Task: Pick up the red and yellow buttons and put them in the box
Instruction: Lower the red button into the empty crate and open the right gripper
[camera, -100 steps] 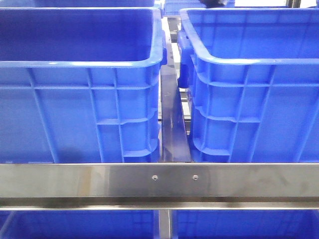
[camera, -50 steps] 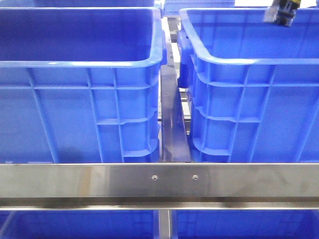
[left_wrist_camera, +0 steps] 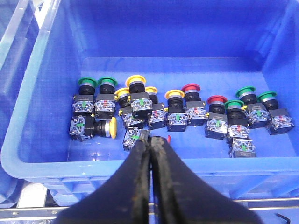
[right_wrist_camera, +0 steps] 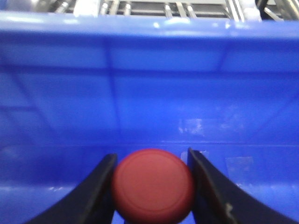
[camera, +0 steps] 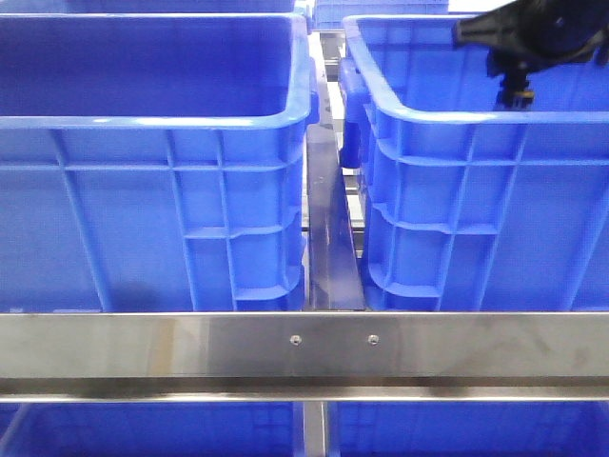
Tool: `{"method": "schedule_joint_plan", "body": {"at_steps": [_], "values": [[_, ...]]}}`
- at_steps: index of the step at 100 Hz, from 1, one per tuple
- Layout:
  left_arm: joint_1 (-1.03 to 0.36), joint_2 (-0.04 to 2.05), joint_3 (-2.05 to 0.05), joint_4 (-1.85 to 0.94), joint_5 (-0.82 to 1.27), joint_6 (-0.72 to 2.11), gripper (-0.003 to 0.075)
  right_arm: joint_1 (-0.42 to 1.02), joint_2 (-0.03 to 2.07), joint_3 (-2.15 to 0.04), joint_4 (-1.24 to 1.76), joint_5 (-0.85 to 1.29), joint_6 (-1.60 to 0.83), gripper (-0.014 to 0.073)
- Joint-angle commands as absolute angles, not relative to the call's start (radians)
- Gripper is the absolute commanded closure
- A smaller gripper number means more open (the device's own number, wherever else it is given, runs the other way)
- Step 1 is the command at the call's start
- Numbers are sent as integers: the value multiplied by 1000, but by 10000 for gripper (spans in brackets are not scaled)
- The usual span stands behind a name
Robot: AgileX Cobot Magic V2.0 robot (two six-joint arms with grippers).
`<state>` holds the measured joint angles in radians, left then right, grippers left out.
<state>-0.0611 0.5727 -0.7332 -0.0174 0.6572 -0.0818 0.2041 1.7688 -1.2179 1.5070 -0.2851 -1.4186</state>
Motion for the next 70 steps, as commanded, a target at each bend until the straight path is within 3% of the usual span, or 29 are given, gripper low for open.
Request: {"method": "schedule_joint_plan", "body": {"at_steps": [1, 70], "values": [[-59, 574, -760, -19, 575, -90, 739, 195, 1772, -1292, 1473, -307, -1431, 412], [-59, 574, -760, -19, 572, -90, 739, 188, 1967, -1399, 1496, -258, -1426, 412]]}}
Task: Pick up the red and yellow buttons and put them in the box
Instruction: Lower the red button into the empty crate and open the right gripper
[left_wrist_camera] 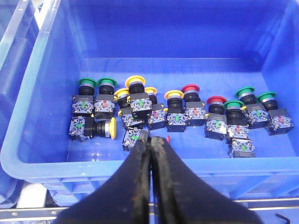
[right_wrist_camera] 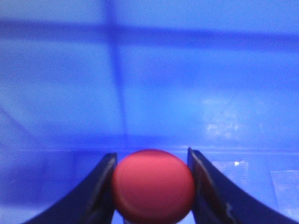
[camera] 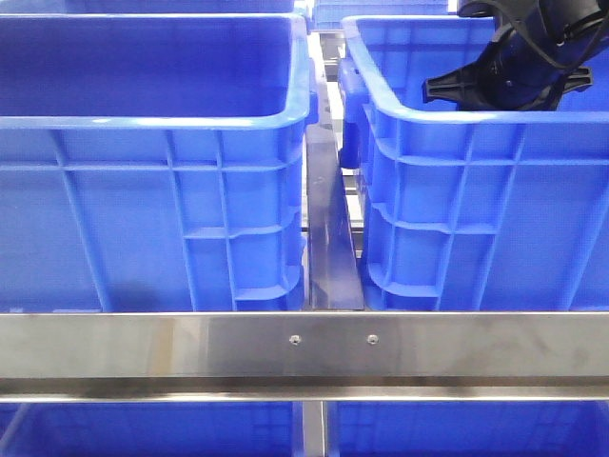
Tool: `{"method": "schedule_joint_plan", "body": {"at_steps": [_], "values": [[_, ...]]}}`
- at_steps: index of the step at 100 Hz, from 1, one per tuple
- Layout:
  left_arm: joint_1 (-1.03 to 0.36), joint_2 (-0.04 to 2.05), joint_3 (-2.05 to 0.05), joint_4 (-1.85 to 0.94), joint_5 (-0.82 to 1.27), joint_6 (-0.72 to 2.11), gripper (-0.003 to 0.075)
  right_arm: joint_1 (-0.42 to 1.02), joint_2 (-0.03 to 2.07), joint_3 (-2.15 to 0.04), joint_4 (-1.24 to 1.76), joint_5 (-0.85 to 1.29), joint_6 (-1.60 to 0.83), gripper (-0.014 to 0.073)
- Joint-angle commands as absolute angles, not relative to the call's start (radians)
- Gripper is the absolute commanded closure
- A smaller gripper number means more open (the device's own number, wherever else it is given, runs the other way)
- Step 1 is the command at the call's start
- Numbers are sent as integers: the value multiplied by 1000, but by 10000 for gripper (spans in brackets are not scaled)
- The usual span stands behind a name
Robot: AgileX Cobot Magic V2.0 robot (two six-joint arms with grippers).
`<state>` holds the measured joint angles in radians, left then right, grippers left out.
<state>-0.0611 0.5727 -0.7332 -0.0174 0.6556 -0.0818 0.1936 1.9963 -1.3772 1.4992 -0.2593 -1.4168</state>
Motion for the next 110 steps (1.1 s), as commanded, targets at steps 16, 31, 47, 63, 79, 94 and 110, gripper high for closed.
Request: {"method": "schedule_joint_plan", "body": {"at_steps": [16, 31, 47, 63, 79, 94, 110], "values": [[-59, 574, -760, -19, 570, -90, 739, 188, 1970, -1399, 1516, -258, -1426, 407], [-59, 574, -760, -19, 570, -90, 739, 188, 1968, -1399, 1535, -254, -1427, 365], [-59, 574, -760, -19, 570, -90, 739, 188, 1962, -1399, 1547, -247, -1427, 185], [-59, 574, -760, -19, 568, -90, 739, 188, 1961, -1399, 1562, -249, -1427, 94], [-59, 574, -760, -19, 565, -90, 739, 188, 1950, -1399, 1578, -261, -1427, 93], [-59, 574, -760, -19, 565, -90, 739, 188, 1914, -1399, 1580, -266, -1428, 93], [-59, 574, -760, -19, 565, -90, 739, 188, 1837, -1379, 1583, -266, -1428, 93]]}}
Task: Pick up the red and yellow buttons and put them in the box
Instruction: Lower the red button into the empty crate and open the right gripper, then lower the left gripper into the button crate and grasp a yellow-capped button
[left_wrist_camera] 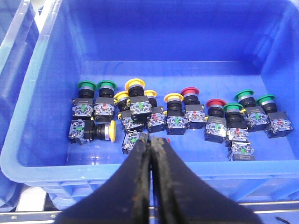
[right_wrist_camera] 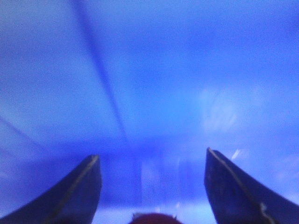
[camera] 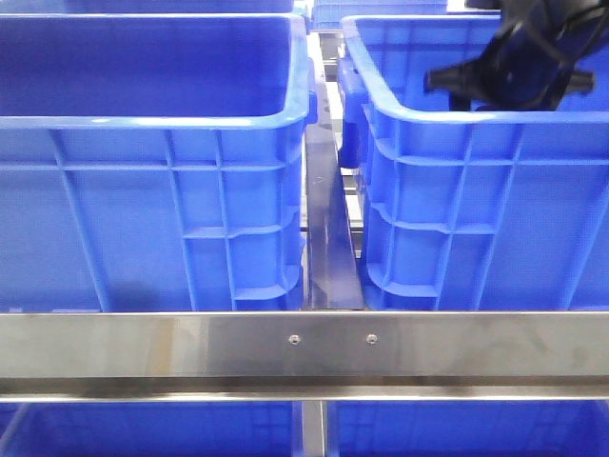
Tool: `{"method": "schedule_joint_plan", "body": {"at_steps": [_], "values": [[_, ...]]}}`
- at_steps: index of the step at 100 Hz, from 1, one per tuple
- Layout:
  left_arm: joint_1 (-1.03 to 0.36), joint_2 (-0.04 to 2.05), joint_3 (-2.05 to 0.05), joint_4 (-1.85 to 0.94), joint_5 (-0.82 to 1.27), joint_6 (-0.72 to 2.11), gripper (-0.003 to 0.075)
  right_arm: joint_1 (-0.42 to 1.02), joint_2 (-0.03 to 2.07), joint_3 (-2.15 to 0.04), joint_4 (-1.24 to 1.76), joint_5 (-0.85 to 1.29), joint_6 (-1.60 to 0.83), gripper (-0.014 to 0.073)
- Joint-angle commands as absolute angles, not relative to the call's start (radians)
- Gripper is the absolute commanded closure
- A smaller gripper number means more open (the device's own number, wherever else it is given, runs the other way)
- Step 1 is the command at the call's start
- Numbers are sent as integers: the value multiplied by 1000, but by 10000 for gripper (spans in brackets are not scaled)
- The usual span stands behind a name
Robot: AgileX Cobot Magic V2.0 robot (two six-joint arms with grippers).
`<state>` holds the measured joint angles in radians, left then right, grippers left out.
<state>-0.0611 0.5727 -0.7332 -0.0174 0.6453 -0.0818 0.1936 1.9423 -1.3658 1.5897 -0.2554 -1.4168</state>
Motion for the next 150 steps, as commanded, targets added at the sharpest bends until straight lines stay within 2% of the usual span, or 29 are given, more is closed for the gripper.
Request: {"method": "schedule_joint_plan", "body": {"at_steps": [1, 19, 46, 77, 91, 125, 144, 150], "values": [[-59, 574, -760, -19, 565, -90, 739, 188, 1827, -1377, 1584, -266, -1428, 93], [-59, 574, -760, -19, 565, -90, 739, 189, 1666, -1273, 1586, -265, -1428, 93], [-59, 574, -760, -19, 565, -90, 739, 189, 1317, -1017, 1602, -238, -1428, 94], [-59, 574, -760, -19, 565, -90, 739, 189, 946, -746, 1618, -97, -1428, 104], [-59, 574, -760, -19, 565, -90, 739, 189, 841, -667, 1618, -90, -1428, 211], [-59, 574, -756, -19, 567, -90, 739, 189, 726, -592, 1618, -108, -1428, 666], [-59, 576, -756, -19, 567, -90, 736, 189, 727, -592, 1618, -103, -1428, 661], [-59, 576, -756, -19, 569, -90, 708, 189, 727, -592, 1618, -102, -1428, 661]]}}
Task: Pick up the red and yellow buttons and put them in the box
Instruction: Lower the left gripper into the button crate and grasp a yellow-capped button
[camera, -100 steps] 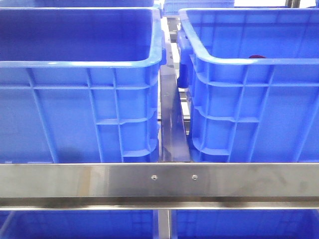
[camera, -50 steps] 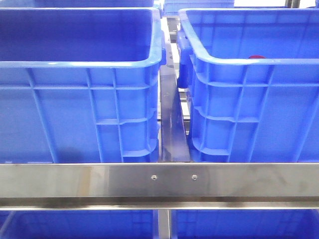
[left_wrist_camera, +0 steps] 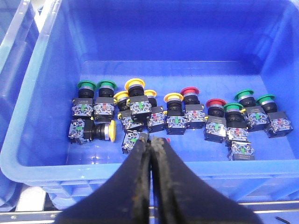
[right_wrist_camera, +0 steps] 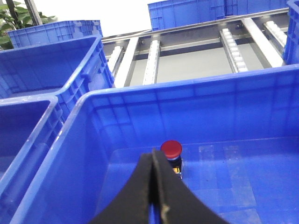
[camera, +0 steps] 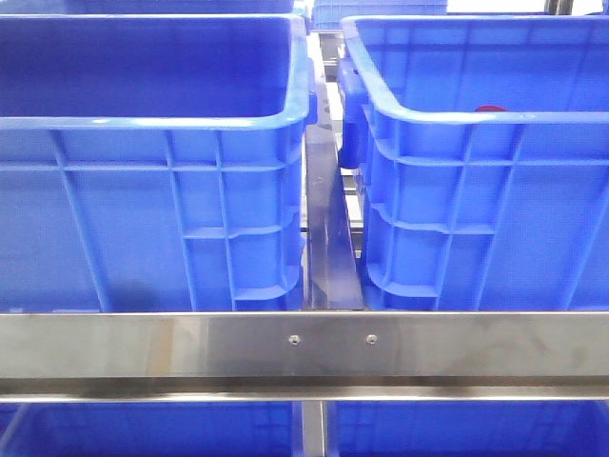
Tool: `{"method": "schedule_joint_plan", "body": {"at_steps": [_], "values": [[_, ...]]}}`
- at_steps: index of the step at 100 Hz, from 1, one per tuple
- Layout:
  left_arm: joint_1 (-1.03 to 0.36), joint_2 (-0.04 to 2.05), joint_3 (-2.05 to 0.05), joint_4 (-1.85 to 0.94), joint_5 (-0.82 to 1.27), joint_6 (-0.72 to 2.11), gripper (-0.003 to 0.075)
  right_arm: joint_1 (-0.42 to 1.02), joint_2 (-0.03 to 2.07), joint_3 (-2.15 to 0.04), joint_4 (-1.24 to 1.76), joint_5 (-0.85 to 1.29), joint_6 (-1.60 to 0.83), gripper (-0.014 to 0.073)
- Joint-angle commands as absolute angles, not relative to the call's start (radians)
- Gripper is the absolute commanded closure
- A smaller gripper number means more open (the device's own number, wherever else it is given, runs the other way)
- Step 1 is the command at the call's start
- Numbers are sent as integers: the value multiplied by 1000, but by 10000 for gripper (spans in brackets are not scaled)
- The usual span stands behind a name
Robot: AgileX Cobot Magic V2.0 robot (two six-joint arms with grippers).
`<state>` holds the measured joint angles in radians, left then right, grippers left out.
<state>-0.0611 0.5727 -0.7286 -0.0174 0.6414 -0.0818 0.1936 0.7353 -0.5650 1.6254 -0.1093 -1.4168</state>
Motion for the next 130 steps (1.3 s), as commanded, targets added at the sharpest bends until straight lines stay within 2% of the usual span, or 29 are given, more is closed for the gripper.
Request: {"method": "schedule_joint_plan", "body": {"at_steps": [1, 8, 15, 27, 32, 39, 66, 130], "values": [[-59, 576, -756, -19, 569, -90, 703, 189, 727, -592, 1618, -101, -1428, 661], [-59, 576, -756, -19, 569, -90, 627, 189, 727, -592, 1618, -101, -1428, 661], [-59, 576, -756, -19, 569, -90, 518, 189, 727, -592, 1618, -101, -1428, 661], [-59, 576, -756, -19, 569, -90, 271, 189, 727, -592, 1618, -101, -1428, 661], [-59, 578, -756, -19, 569, -90, 193, 189, 727, -592, 1618, -100, -1428, 661], [-59, 582, -756, -19, 569, -90, 138, 189, 727, -592, 1618, -100, -1428, 661], [-60, 749, -828, -20, 595, -90, 132, 189, 727, -592, 1618, -65, -1428, 661], [-60, 1506, -1277, -23, 662, -90, 132, 189, 727, -592, 1619, -63, -1428, 661]]}}
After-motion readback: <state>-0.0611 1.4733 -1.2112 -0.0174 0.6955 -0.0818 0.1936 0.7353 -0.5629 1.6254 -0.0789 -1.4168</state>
